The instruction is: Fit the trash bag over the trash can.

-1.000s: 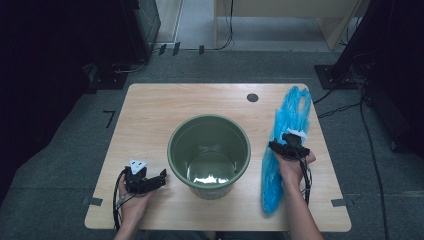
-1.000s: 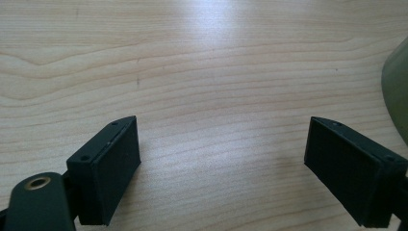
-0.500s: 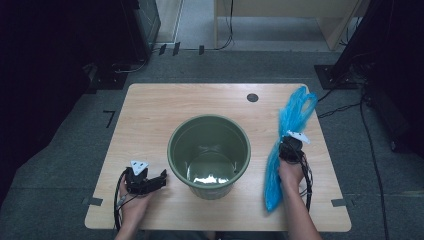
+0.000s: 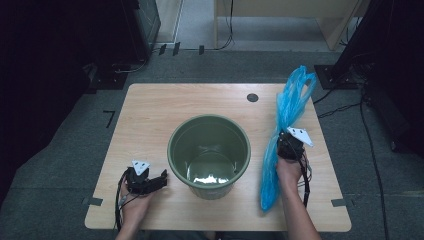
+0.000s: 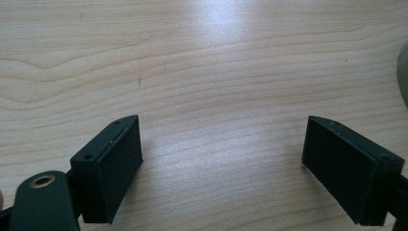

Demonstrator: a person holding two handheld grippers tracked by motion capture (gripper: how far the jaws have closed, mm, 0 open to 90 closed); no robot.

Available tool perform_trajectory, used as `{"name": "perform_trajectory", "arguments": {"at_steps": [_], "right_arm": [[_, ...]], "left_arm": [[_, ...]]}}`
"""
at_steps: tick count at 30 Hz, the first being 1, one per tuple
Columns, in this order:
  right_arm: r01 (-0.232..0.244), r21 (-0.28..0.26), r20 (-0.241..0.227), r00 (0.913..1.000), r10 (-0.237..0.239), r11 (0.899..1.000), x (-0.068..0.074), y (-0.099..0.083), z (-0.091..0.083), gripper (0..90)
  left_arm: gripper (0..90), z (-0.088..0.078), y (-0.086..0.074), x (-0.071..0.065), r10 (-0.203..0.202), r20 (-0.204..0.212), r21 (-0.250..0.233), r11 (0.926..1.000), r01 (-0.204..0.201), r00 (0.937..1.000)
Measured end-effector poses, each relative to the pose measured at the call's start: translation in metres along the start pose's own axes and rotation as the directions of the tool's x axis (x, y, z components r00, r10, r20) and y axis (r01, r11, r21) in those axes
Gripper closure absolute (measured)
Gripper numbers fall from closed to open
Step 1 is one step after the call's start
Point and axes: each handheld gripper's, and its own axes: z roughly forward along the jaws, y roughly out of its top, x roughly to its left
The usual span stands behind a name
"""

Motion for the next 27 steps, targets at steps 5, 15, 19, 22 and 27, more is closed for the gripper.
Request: {"name": "perform_trajectory", "arguments": {"at_steps": [5, 15, 19, 22, 27], "right_arm": [[-0.004, -0.080, -0.033, 0.9994, 0.001, 0.997, 0.013, 0.015, -0.018, 90.0], [0.014, -0.255, -0.055, 0.9980, -0.029, 0.967, 0.036, 0.042, -0.055, 90.0], [0.020, -0.310, -0.058, 0.9975, -0.040, 0.951, 0.042, 0.050, -0.066, 90.0], [0.021, -0.348, -0.062, 0.9970, -0.046, 0.937, 0.047, 0.056, -0.074, 90.0], [0.019, -0.410, -0.058, 0.9972, -0.047, 0.912, 0.053, 0.067, -0.087, 90.0]], "left_arm": [[13.4, 0.000, 0.000, -0.001, 0.004, -0.004, 0.002, 1.0000, -0.004, 1.0000], [13.4, 0.000, 0.000, -0.001, 0.007, -0.007, 0.003, 1.0000, -0.007, 1.0000], [13.4, 0.001, 0.000, -0.002, 0.009, -0.012, 0.004, 1.0000, -0.009, 0.9999], [13.4, 0.001, 0.000, -0.002, 0.017, -0.016, 0.006, 0.9998, -0.017, 0.9997], [13.3, 0.001, 0.000, -0.002, 0.019, -0.018, 0.008, 0.9998, -0.019, 0.9997]]}}
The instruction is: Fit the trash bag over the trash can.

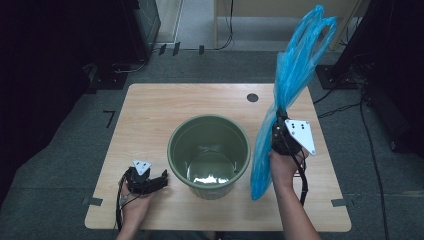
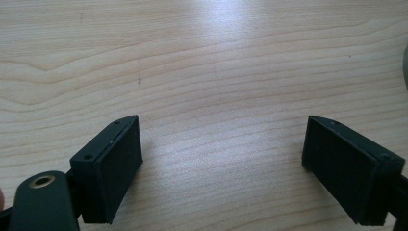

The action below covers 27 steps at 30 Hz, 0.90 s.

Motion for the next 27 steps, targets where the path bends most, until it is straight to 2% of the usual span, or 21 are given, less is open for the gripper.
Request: {"name": "perform_trajectory", "arguments": {"at_steps": [9, 27], "right_arm": [[0.015, -0.105, -0.008, 0.9998, -0.016, 0.994, 0.014, 0.025, -0.012, 90.0], [0.022, -0.237, -0.030, 0.9991, -0.030, 0.971, 0.030, 0.088, -0.022, 90.0]], "left_arm": [[13.3, 0.000, 0.000, 0.000, -0.001, 0.000, 0.000, 1.0000, 0.001, 1.0000], [13.3, 0.000, 0.000, 0.000, -0.001, -0.001, -0.001, 1.0000, 0.001, 1.0000]]}}
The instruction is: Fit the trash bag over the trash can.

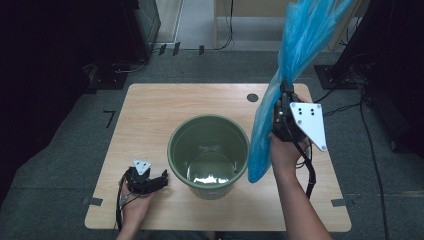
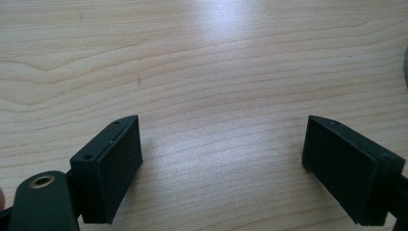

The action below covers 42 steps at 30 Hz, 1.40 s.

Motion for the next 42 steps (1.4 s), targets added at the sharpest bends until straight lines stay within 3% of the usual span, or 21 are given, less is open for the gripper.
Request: {"name": "perform_trajectory", "arguments": {"at_steps": [11, 24, 34, 42], "right_arm": [[-0.001, -0.043, -0.031, 0.9995, 0.000, 0.999, 0.018, 0.025, 0.004, 90.0], [-0.020, -0.070, -0.066, 0.9977, 0.016, 0.997, 0.050, 0.034, 0.009, 90.0], [0.011, -0.053, -0.079, 0.9968, -0.015, 0.999, 0.069, 0.012, 0.009, 90.0], [0.028, -0.022, -0.107, 0.9938, -0.030, 0.999, 0.068, -0.010, 0.001, 90.0]], "left_arm": [[13.3, 0.000, 0.000, 0.000, 0.000, 0.000, 0.000, 1.0000, 0.000, 1.0000], [13.3, 0.000, 0.000, 0.000, 0.000, -0.001, 0.000, 1.0000, 0.000, 1.0000], [13.3, 0.000, 0.000, 0.000, 0.000, 0.000, 0.000, 1.0000, 0.000, 1.0000], [13.3, 0.000, 0.000, 0.000, 0.000, 0.000, 0.000, 1.0000, 0.000, 1.0000]]}}
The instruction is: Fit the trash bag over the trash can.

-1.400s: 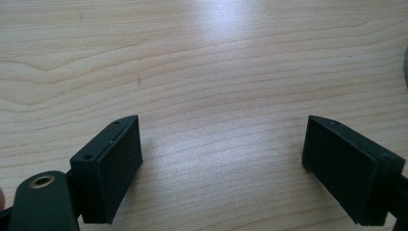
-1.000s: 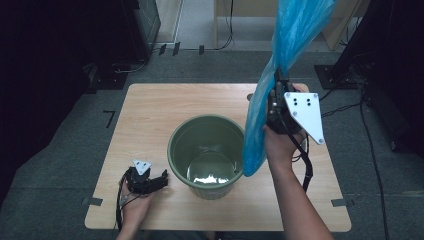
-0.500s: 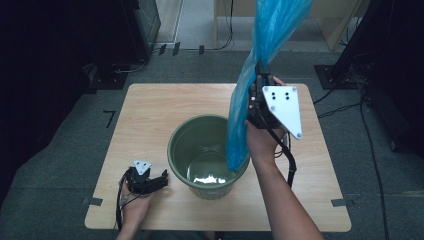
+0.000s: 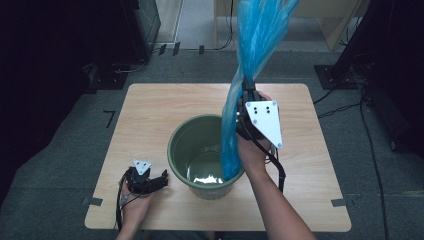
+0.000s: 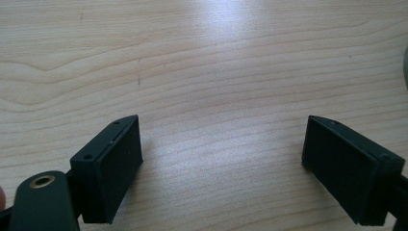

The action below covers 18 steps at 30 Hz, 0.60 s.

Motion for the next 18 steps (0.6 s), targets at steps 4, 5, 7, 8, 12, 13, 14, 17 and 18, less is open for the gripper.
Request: {"name": "perform_trajectory", "arguments": {"at_steps": [4, 5, 7, 8, 12, 13, 14, 17, 18], "right_arm": [[0.004, 0.015, -0.031, 0.9995, -0.003, 1.000, -0.001, -0.007, -0.008, 90.0], [0.008, 0.016, -0.037, 0.9993, -0.008, 1.000, -0.001, -0.008, -0.010, 90.0], [0.011, 0.018, -0.057, 0.9983, -0.010, 1.000, -0.003, -0.010, -0.014, 90.0], [0.009, 0.022, -0.070, 0.9975, -0.007, 1.000, -0.004, -0.010, -0.016, 90.0], [0.001, 0.041, -0.095, 0.9955, 0.003, 0.999, -0.007, -0.014, -0.022, 90.0], [-0.002, 0.049, -0.099, 0.9950, 0.007, 0.999, -0.008, -0.015, -0.024, 90.0], [-0.003, 0.055, -0.104, 0.9945, 0.009, 0.998, -0.009, -0.017, -0.025, 90.0], [0.005, 0.066, -0.118, 0.9931, 0.002, 0.998, -0.010, -0.023, -0.030, 89.0], [0.009, 0.070, -0.128, 0.9918, 0.000, 0.998, -0.011, -0.025, -0.032, 86.3]], "left_arm": [[13.3, 0.000, 0.000, 0.000, 0.000, 0.000, 0.001, 1.0000, 0.000, 1.0000], [13.3, 0.000, 0.000, 0.000, 0.001, 0.000, 0.002, 1.0000, -0.001, 1.0000], [13.3, 0.000, 0.000, 0.000, 0.001, 0.000, 0.001, 1.0000, -0.001, 1.0000], [13.3, 0.000, 0.000, 0.000, 0.001, 0.000, 0.001, 1.0000, -0.001, 1.0000], [13.3, 0.000, 0.000, 0.000, 0.000, 0.001, 0.001, 1.0000, 0.000, 1.0000], [13.3, 0.000, 0.000, 0.000, 0.000, 0.000, 0.001, 1.0000, 0.000, 1.0000], [13.3, 0.000, 0.000, 0.000, -0.001, 0.001, 0.001, 1.0000, 0.001, 1.0000], [13.3, 0.000, 0.000, 0.000, 0.000, 0.000, 0.001, 1.0000, 0.000, 1.0000], [13.3, 0.000, 0.000, 0.000, 0.000, 0.000, 0.001, 1.0000, 0.000, 1.0000]]}}
